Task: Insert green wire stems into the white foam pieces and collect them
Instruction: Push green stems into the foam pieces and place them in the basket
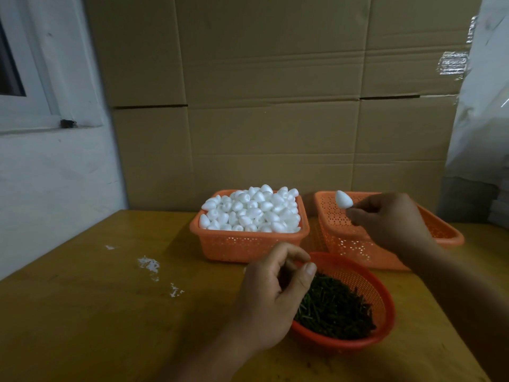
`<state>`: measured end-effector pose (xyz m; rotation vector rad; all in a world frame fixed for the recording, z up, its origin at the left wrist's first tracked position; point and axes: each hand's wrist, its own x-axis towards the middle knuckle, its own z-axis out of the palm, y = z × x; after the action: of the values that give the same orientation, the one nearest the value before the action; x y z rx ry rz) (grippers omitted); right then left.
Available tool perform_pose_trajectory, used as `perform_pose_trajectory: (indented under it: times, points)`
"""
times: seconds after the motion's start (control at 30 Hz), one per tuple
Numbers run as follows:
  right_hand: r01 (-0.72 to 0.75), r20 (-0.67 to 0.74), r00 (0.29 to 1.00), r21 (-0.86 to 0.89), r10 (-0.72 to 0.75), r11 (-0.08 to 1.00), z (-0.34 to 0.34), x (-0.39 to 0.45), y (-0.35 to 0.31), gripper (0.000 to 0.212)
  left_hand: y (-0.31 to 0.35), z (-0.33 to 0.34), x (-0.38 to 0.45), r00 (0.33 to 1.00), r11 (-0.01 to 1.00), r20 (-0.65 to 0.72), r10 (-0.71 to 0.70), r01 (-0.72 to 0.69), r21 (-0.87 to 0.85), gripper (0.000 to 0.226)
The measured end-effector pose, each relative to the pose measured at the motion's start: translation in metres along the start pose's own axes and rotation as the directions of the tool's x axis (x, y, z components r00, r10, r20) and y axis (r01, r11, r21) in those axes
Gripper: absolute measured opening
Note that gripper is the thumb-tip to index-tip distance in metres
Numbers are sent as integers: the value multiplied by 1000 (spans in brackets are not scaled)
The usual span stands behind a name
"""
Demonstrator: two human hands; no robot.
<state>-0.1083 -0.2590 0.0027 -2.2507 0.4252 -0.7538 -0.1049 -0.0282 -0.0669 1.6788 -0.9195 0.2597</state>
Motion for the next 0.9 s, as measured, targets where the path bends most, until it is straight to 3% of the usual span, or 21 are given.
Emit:
perform_pose_trajectory:
  times: [0.13,0.27,0.57,0.73,0.9]
  points:
    - [-120,62,988,-274,142,954,6,42,18,36,0,0,-1,999,1000,39,20,-20,-10,25]
    - [-236,52,957,-434,286,869,21,66,32,58,2,0,-2,999,999,33,31,-30,-25,43]
    - [-244,121,918,-577,377,779,33,72,26,33,6,-2,-2,999,999,29,45,-44,-30,48]
    - [-263,152,905,-536,398,802,34,65,25,11,5,-1,-3,998,998,24,53,-53,-21,49]
    - [-253,85,942,-453,324,855,29,54,27,13,4,-1,-3,998,998,30,54,-53,-15,47]
